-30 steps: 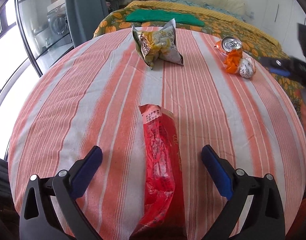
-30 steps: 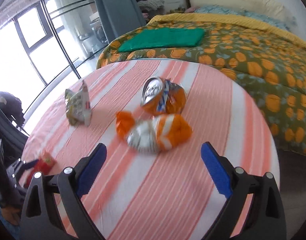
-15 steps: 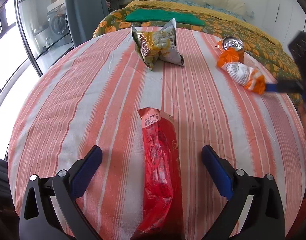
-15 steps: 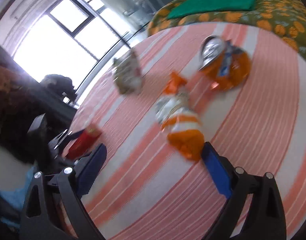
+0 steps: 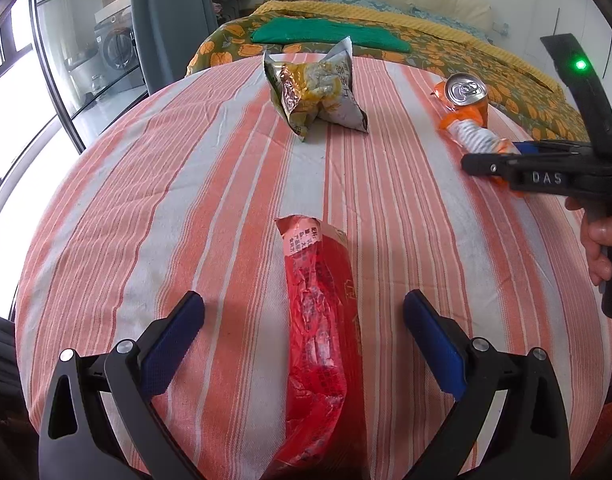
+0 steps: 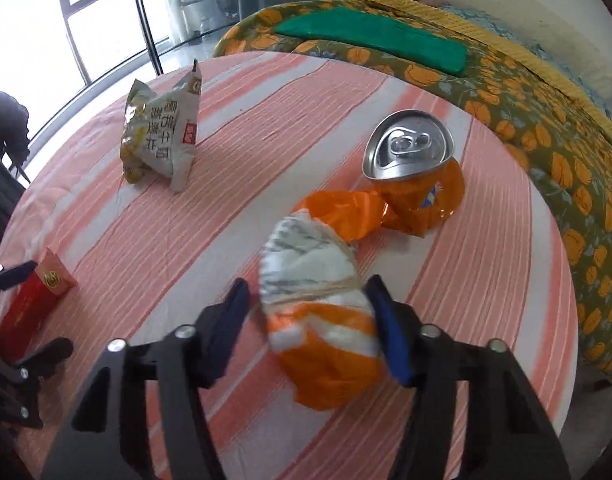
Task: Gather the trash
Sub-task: 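Grasp the red snack wrapper with the left tool while the right tool grasps the orange-and-white bundle, then lift the red wrapper and orange-and-white bundle off the table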
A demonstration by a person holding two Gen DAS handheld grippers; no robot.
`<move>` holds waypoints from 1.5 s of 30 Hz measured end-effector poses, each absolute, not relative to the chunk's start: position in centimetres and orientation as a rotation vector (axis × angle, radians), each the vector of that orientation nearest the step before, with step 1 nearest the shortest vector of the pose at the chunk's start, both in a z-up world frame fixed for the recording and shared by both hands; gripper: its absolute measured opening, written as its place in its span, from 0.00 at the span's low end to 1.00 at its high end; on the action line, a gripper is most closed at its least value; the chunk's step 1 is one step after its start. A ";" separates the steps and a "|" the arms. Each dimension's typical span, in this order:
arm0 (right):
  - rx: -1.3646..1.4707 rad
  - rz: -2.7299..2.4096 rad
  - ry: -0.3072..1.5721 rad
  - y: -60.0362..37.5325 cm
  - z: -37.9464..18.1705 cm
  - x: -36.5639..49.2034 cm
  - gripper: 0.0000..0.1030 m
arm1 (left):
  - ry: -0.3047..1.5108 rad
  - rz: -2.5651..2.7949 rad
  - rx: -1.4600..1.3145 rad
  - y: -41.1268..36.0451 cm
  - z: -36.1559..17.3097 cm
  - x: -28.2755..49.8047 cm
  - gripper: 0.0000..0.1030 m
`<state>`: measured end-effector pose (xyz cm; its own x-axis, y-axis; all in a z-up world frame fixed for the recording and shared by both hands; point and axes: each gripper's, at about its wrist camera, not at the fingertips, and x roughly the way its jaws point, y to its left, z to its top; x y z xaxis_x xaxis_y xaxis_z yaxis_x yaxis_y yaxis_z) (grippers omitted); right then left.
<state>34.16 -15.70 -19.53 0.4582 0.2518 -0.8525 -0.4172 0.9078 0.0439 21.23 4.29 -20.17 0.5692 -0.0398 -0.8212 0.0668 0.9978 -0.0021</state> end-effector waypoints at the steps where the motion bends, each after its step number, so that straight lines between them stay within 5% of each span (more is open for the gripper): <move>1: -0.189 0.396 1.011 -15.8 -19.3 33.5 0.44 | 0.964 -0.063 0.031 4.3 -20.2 21.2 0.95; 14: -0.118 0.488 0.986 -16.3 -19.0 21.2 0.45 | 0.964 -0.060 0.033 4.2 -20.2 21.2 0.95; 15: -0.151 0.470 0.964 -15.8 -19.2 20.9 0.46 | 0.964 -0.061 0.033 4.2 -20.2 21.2 0.95; 18: -0.166 0.411 0.941 -15.5 -19.4 21.0 0.74 | 0.965 -0.067 0.029 4.3 -20.2 20.9 0.95; 25: -0.154 0.403 0.958 -15.6 -19.9 21.6 0.83 | 0.971 -0.083 0.048 4.4 -20.2 20.3 0.95; 45: -0.143 0.398 0.964 -15.8 -20.1 21.7 0.85 | 0.969 -0.077 0.053 4.4 -20.3 20.3 0.96</move>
